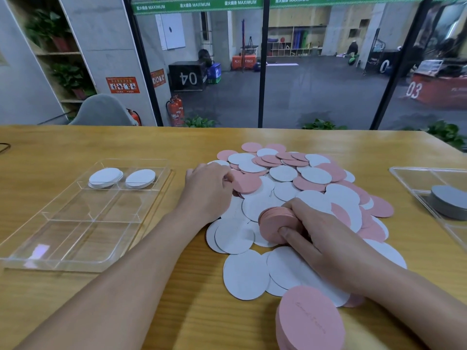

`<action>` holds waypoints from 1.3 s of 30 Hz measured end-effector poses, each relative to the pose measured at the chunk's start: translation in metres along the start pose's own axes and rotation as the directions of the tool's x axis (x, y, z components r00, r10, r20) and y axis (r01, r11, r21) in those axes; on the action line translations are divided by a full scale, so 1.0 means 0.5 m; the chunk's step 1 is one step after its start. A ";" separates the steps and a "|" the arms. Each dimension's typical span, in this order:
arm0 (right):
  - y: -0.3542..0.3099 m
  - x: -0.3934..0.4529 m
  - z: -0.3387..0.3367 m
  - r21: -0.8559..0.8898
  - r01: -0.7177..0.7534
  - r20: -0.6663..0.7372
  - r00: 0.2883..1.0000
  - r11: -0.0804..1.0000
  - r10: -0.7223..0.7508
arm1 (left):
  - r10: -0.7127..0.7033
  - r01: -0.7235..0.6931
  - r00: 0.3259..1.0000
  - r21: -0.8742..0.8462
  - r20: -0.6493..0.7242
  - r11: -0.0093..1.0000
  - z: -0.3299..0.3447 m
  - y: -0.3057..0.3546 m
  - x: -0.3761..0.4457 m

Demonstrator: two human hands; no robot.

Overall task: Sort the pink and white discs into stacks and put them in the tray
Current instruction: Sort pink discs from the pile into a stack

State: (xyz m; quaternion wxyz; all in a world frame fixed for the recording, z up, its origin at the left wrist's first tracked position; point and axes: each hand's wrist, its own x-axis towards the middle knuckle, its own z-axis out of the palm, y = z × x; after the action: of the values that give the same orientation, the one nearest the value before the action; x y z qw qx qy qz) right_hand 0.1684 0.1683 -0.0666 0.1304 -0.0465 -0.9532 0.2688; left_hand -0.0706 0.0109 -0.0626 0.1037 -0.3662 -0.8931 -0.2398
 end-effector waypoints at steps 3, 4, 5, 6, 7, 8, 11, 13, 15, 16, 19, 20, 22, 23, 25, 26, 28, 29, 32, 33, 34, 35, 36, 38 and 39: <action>0.003 0.001 0.001 -0.001 0.006 0.004 1.000 1.000 -0.006 | -0.021 0.019 0.999 -0.044 -0.041 0.999 0.002 0.009 0.003; 0.003 0.001 0.001 -0.002 0.010 0.004 1.000 1.000 -0.010 | -0.020 0.020 1.000 -0.001 -0.024 1.000 0.004 0.011 0.003; 0.003 0.002 0.001 -0.001 0.015 0.003 1.000 1.000 -0.015 | -0.017 0.016 1.000 0.051 0.008 0.999 0.007 0.012 0.002; 0.003 0.001 0.001 -0.001 0.017 0.003 1.000 1.000 -0.017 | -0.014 0.011 0.999 0.081 0.041 0.997 0.009 0.012 0.001; 0.004 0.002 0.001 -0.001 0.016 0.003 1.000 1.000 -0.016 | -0.012 0.007 0.998 0.089 0.055 0.996 0.010 0.011 0.000; 0.004 0.002 0.001 -0.003 0.014 0.004 1.000 1.000 -0.014 | -0.006 0.002 0.999 0.076 0.050 0.997 0.012 0.010 0.001; 0.004 0.001 0.001 -0.009 0.016 0.003 1.000 1.000 -0.016 | -0.004 0.005 1.000 -0.031 0.014 1.000 0.010 0.016 0.003; 0.004 0.001 0.001 -0.006 0.018 0.004 1.000 1.000 -0.018 | -0.019 0.022 1.000 -0.118 0.024 0.993 0.009 0.017 0.001; 0.004 0.001 0.000 -0.004 0.013 0.008 1.000 1.000 -0.013 | -0.027 0.028 1.000 -0.245 0.005 0.969 0.002 0.020 -0.003; 0.004 0.001 0.000 -0.002 0.009 0.010 1.000 1.000 -0.009 | -0.031 0.024 0.999 -0.342 -0.013 0.939 -0.007 0.024 -0.008; 0.005 0.000 -0.001 0.007 0.011 0.005 1.000 1.000 -0.011 | -0.028 -0.002 0.999 -0.557 -0.045 0.831 -0.047 0.039 -0.031; 0.005 -0.001 0.000 0.007 0.012 0.001 1.000 1.000 -0.012 | 0.000 -0.017 1.000 -0.587 -0.028 0.809 -0.061 0.042 -0.045; 0.007 -0.001 0.002 0.005 -0.001 0.002 1.000 1.000 0.001 | 0.103 -0.060 0.994 -0.613 0.035 0.788 -0.078 0.043 -0.078; 0.008 0.000 0.003 0.004 -0.010 0.004 1.000 1.000 0.010 | 0.155 -0.077 0.985 -0.610 0.077 0.789 -0.082 0.040 -0.095; 0.008 0.000 0.004 -0.005 -0.015 0.002 1.000 1.000 0.015 | 0.226 -0.075 0.958 -0.607 0.176 0.791 -0.082 0.036 -0.121; 0.008 0.001 0.004 -0.011 -0.011 0.003 1.000 1.000 0.011 | 0.245 -0.066 0.945 -0.608 0.217 0.791 -0.081 0.038 -0.128; 0.009 0.000 0.007 -0.021 0.004 0.010 1.000 1.000 -0.004 | 0.281 -0.071 0.926 -0.614 0.252 0.786 -0.074 0.049 -0.133; 0.009 0.000 0.007 -0.024 0.008 0.013 1.000 1.000 -0.008 | 0.301 -0.079 0.917 -0.623 0.260 0.778 -0.071 0.058 -0.134; 0.008 -0.001 0.008 -0.030 0.013 0.019 1.000 0.999 -0.012 | 0.329 -0.076 0.900 -0.640 0.287 0.765 -0.069 0.076 -0.144; 0.006 -0.001 0.007 -0.032 0.012 0.020 1.000 0.999 -0.011 | 0.330 -0.075 0.899 -0.642 0.287 0.763 -0.071 0.076 -0.149; 0.004 -0.002 0.006 -0.036 0.011 0.022 1.000 0.999 -0.010 | 0.333 -0.081 0.900 -0.645 0.280 0.760 -0.073 0.075 -0.152; 0.002 -0.002 0.005 -0.043 0.013 0.023 1.000 0.999 -0.012 | 0.335 -0.090 0.903 -0.645 0.268 0.759 -0.074 0.073 -0.155; 0.000 -0.002 0.003 -0.049 0.019 0.024 1.000 0.999 -0.018 | 0.335 -0.106 0.908 -0.635 0.251 0.765 -0.073 0.073 -0.155; -0.004 -0.001 -0.001 -0.062 0.042 0.014 0.999 0.997 -0.041 | 0.336 -0.161 0.920 -0.589 0.200 0.792 -0.065 0.072 -0.154; -0.004 0.001 -0.004 -0.065 0.052 -0.011 0.999 0.997 -0.052 | 0.337 -0.180 0.925 -0.574 0.178 0.799 -0.060 0.071 -0.153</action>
State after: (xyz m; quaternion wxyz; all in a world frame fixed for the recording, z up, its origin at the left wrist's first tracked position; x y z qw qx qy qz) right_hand 0.1686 0.1676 -0.0638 0.1416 -0.0275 -0.9615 0.2339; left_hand 0.0091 -0.0286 -0.0517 -0.0965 -0.5291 -0.7333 -0.4159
